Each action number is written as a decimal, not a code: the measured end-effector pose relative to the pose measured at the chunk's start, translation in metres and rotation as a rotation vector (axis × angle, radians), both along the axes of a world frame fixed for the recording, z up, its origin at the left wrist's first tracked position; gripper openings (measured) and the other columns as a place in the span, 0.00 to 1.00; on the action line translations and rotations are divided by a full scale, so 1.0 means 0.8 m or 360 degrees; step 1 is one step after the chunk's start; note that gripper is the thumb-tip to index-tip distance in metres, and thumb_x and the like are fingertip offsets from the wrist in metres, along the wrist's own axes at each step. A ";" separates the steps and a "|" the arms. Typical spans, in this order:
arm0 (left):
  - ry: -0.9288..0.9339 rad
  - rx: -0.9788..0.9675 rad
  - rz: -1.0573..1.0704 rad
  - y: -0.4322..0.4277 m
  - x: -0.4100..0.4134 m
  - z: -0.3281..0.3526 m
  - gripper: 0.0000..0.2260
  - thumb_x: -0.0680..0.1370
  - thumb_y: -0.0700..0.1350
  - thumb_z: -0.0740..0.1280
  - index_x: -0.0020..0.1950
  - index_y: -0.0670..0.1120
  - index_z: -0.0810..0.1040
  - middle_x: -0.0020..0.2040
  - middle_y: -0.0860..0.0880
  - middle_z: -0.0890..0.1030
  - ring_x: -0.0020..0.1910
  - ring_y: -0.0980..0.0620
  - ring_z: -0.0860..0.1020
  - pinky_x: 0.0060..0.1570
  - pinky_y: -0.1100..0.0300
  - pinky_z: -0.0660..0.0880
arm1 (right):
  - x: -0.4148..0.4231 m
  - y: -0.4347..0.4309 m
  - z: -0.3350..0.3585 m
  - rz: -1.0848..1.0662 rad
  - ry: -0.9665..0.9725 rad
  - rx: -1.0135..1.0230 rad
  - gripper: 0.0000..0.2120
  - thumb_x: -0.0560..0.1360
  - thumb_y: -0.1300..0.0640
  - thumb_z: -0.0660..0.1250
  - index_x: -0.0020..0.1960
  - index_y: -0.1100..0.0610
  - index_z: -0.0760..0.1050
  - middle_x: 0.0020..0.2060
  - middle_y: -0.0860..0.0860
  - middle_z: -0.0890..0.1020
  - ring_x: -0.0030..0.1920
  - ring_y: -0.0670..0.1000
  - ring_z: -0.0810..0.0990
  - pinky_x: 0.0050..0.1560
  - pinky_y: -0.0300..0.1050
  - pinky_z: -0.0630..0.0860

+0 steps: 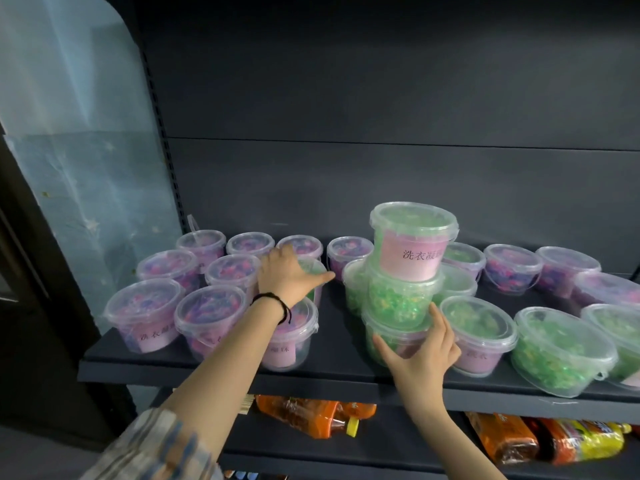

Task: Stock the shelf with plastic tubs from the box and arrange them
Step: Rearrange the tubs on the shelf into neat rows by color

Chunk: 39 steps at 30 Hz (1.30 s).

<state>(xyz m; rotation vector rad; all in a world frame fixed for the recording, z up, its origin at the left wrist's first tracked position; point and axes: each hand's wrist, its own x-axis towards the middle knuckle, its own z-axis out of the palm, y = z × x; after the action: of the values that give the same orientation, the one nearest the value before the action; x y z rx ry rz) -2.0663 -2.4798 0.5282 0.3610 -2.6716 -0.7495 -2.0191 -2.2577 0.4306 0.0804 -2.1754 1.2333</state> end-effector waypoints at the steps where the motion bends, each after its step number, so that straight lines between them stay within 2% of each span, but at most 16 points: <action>1: -0.0161 -0.0013 0.0008 -0.001 -0.011 -0.001 0.50 0.63 0.72 0.70 0.76 0.46 0.59 0.71 0.43 0.69 0.71 0.40 0.66 0.65 0.47 0.69 | -0.001 0.000 -0.001 0.0004 -0.0004 -0.0002 0.49 0.60 0.52 0.82 0.73 0.61 0.61 0.69 0.58 0.67 0.70 0.60 0.61 0.64 0.32 0.45; 4: -0.0532 -0.0013 0.0027 -0.011 -0.034 -0.008 0.60 0.61 0.75 0.68 0.80 0.48 0.42 0.78 0.40 0.57 0.77 0.38 0.53 0.71 0.44 0.60 | -0.003 0.002 -0.002 0.0009 0.0006 0.0017 0.49 0.60 0.51 0.82 0.73 0.61 0.62 0.69 0.58 0.68 0.69 0.61 0.63 0.63 0.25 0.42; 7: -0.0643 -0.0056 0.0037 -0.021 -0.048 -0.017 0.62 0.60 0.75 0.69 0.79 0.48 0.38 0.79 0.41 0.52 0.78 0.38 0.49 0.72 0.43 0.55 | -0.005 0.004 -0.003 0.0001 0.0006 0.0031 0.48 0.59 0.50 0.82 0.72 0.61 0.63 0.69 0.58 0.69 0.68 0.61 0.65 0.63 0.24 0.41; 13: -0.0616 -0.0107 0.0027 -0.027 -0.058 -0.021 0.59 0.59 0.75 0.69 0.79 0.46 0.49 0.77 0.42 0.61 0.75 0.37 0.57 0.71 0.43 0.62 | -0.006 0.005 -0.002 0.0002 0.0027 0.0063 0.48 0.59 0.50 0.82 0.72 0.61 0.63 0.69 0.57 0.69 0.69 0.61 0.65 0.63 0.32 0.47; 17: -0.0484 -0.0076 0.0118 -0.019 -0.051 -0.017 0.56 0.58 0.77 0.67 0.76 0.46 0.59 0.71 0.44 0.70 0.71 0.39 0.66 0.66 0.45 0.68 | -0.002 0.005 0.002 0.0011 -0.0001 0.0050 0.48 0.60 0.50 0.82 0.72 0.61 0.63 0.69 0.57 0.69 0.68 0.60 0.65 0.63 0.25 0.42; 19: -0.0337 0.0013 0.0090 -0.016 -0.045 -0.010 0.56 0.54 0.78 0.66 0.75 0.47 0.62 0.69 0.46 0.72 0.69 0.40 0.69 0.63 0.47 0.69 | -0.001 0.004 0.002 0.0011 -0.0028 0.0045 0.48 0.60 0.49 0.81 0.73 0.60 0.62 0.69 0.57 0.68 0.68 0.60 0.65 0.63 0.25 0.42; 22: -0.0045 0.0357 -0.0080 -0.013 -0.030 0.006 0.54 0.51 0.74 0.70 0.72 0.49 0.66 0.62 0.52 0.75 0.65 0.45 0.72 0.52 0.56 0.69 | 0.002 0.003 0.005 0.0017 -0.0065 0.0031 0.47 0.61 0.48 0.81 0.73 0.59 0.61 0.70 0.55 0.67 0.69 0.58 0.63 0.63 0.25 0.42; 25: 0.0074 0.0507 -0.0187 -0.012 -0.014 0.023 0.56 0.53 0.69 0.76 0.74 0.45 0.63 0.68 0.48 0.71 0.64 0.49 0.71 0.53 0.60 0.66 | 0.005 0.007 0.008 0.0061 -0.0092 0.0047 0.47 0.63 0.48 0.80 0.73 0.59 0.60 0.71 0.54 0.66 0.72 0.55 0.61 0.66 0.33 0.45; 27: 0.0143 0.0505 -0.0255 -0.011 0.005 0.035 0.56 0.50 0.71 0.74 0.72 0.45 0.66 0.64 0.52 0.73 0.59 0.52 0.72 0.52 0.59 0.68 | 0.008 0.011 0.012 0.0100 -0.0114 0.0072 0.46 0.64 0.49 0.80 0.74 0.59 0.60 0.72 0.53 0.65 0.73 0.53 0.60 0.67 0.40 0.48; 30: 0.0113 0.0514 -0.0369 -0.006 0.042 0.053 0.60 0.47 0.73 0.73 0.74 0.46 0.63 0.61 0.58 0.67 0.60 0.56 0.68 0.55 0.58 0.68 | 0.012 0.019 0.023 0.0201 -0.0189 0.0062 0.45 0.66 0.46 0.77 0.75 0.57 0.58 0.74 0.51 0.63 0.75 0.50 0.56 0.72 0.48 0.48; 31: 0.0093 0.0523 -0.0426 -0.003 0.055 0.058 0.58 0.48 0.72 0.73 0.73 0.48 0.65 0.62 0.59 0.67 0.61 0.57 0.69 0.57 0.57 0.70 | 0.015 0.022 0.029 0.0231 -0.0226 0.0043 0.45 0.67 0.45 0.76 0.76 0.56 0.57 0.74 0.51 0.62 0.75 0.50 0.55 0.73 0.50 0.49; 32: 0.0077 0.0550 -0.0502 0.001 0.066 0.062 0.52 0.49 0.71 0.74 0.69 0.52 0.69 0.64 0.60 0.71 0.61 0.57 0.72 0.58 0.56 0.72 | 0.020 0.023 0.034 0.0247 -0.0248 0.0016 0.45 0.67 0.44 0.76 0.76 0.55 0.58 0.74 0.51 0.62 0.75 0.50 0.55 0.74 0.51 0.50; 34: 0.0061 0.0654 -0.0709 0.009 0.090 0.067 0.35 0.51 0.67 0.77 0.56 0.60 0.76 0.56 0.58 0.81 0.56 0.58 0.79 0.56 0.54 0.77 | 0.035 0.023 0.047 0.0227 -0.0179 -0.0005 0.44 0.66 0.42 0.76 0.75 0.54 0.60 0.73 0.52 0.64 0.74 0.51 0.57 0.73 0.51 0.54; 36: 0.0023 0.0767 -0.0928 0.017 0.112 0.066 0.28 0.54 0.63 0.79 0.52 0.64 0.78 0.52 0.57 0.84 0.53 0.59 0.81 0.55 0.52 0.79 | 0.053 0.023 0.060 0.0308 -0.0040 0.0007 0.45 0.64 0.39 0.76 0.73 0.52 0.61 0.71 0.49 0.65 0.72 0.48 0.59 0.71 0.48 0.57; 39: -0.0034 0.0783 -0.1164 0.043 0.139 0.058 0.25 0.55 0.65 0.79 0.50 0.71 0.77 0.52 0.60 0.84 0.52 0.61 0.82 0.52 0.55 0.80 | 0.082 0.027 0.077 0.0892 -0.0143 -0.0118 0.47 0.62 0.35 0.75 0.74 0.40 0.56 0.70 0.38 0.64 0.70 0.41 0.64 0.67 0.39 0.65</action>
<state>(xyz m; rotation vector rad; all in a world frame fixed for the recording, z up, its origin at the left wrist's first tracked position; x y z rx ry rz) -1.9548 -2.4458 0.5745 -0.5412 -2.5875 -1.6179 -1.9534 -2.2364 0.4922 0.6519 -2.2578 1.6424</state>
